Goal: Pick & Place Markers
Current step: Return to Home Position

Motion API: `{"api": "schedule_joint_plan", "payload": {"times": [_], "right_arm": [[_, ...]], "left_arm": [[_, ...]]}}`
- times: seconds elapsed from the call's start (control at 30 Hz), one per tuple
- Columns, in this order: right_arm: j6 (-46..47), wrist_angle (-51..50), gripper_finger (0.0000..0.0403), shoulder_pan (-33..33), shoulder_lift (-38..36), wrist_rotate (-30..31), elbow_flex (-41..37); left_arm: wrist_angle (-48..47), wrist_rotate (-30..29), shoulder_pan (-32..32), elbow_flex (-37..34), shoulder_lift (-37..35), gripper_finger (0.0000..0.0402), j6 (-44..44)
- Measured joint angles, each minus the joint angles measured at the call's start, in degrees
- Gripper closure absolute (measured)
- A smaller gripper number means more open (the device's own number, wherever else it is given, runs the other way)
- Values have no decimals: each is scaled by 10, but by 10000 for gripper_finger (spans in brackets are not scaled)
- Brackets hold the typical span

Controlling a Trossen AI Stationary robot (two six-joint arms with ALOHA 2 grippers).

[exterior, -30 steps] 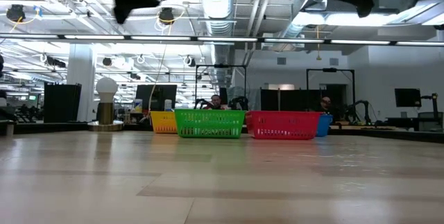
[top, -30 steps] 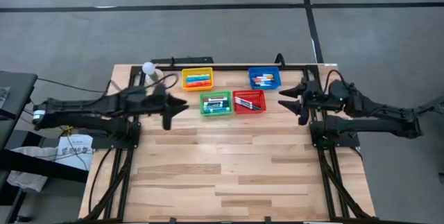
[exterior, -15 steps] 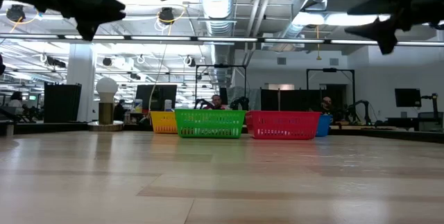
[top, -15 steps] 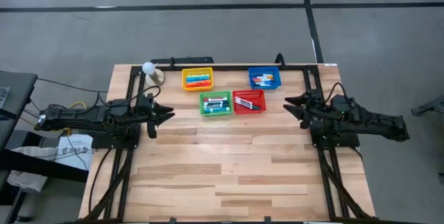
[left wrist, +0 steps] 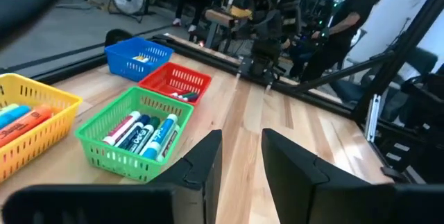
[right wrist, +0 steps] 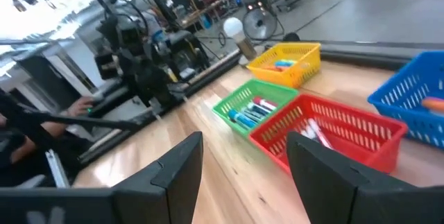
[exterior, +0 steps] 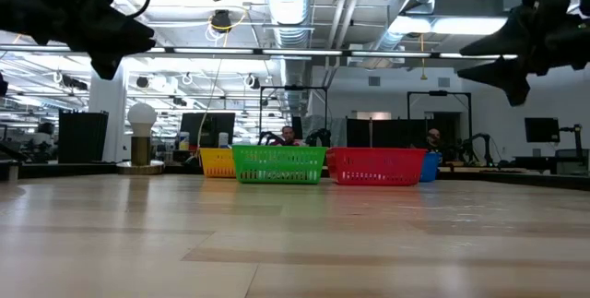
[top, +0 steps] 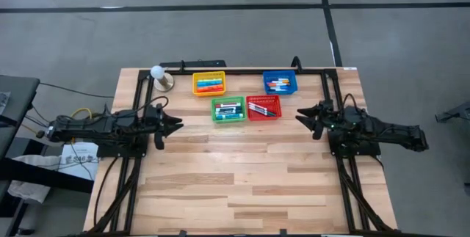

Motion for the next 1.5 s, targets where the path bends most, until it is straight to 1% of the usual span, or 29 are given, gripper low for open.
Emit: {"api": "schedule_joint_plan", "payload": {"times": [0.13,0.23,0.33,0.43,0.53,0.6,0.87,1.5], "right_arm": [[11,7,206,0,0,10,-15],[-12,21,206,6,0,10,-18],[-26,22,205,10,0,16,-18],[-39,20,204,11,0,17,-18],[-56,20,206,11,0,19,-18],[-62,18,207,11,0,27,-18],[-79,15,204,11,0,30,-18],[-80,14,207,11,0,25,-17]], "left_arm": [[1,11,0,-20,-39,300,0],[0,33,0,-37,-67,300,11],[0,35,0,-53,-85,300,15],[4,45,0,-59,-84,300,28],[4,79,0,-59,-82,300,60],[4,89,0,-59,-82,300,64],[4,89,0,-59,-82,300,68],[9,88,0,-59,-82,300,73]]}}
